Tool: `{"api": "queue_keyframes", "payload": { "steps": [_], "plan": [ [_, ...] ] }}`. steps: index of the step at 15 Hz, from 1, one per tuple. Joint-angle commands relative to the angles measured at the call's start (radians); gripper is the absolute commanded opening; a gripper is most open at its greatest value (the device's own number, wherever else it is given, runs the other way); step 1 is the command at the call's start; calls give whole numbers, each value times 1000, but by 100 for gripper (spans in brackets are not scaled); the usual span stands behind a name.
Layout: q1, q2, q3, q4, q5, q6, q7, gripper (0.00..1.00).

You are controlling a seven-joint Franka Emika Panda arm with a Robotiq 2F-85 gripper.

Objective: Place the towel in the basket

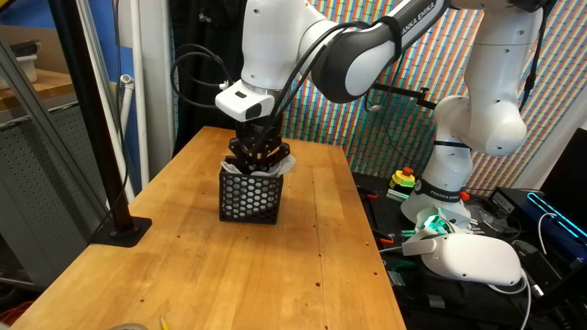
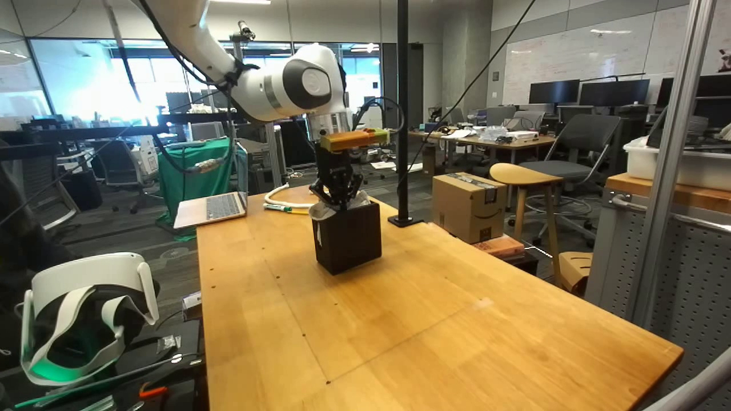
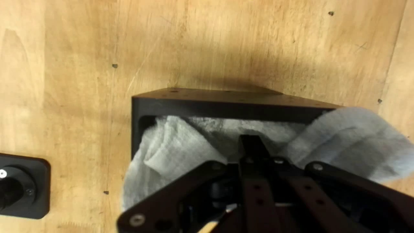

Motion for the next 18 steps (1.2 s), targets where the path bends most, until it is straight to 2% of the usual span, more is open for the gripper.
{"api": "queue_keyframes", "payload": {
  "steps": [1,8,18],
  "plan": [
    [26,-171,9,-97,-51,-44,89,5],
    [62,-319,35,-189,-43,-108,204,5],
    [60,-295,10,-278,-13,-45,200,5]
  ]
}}
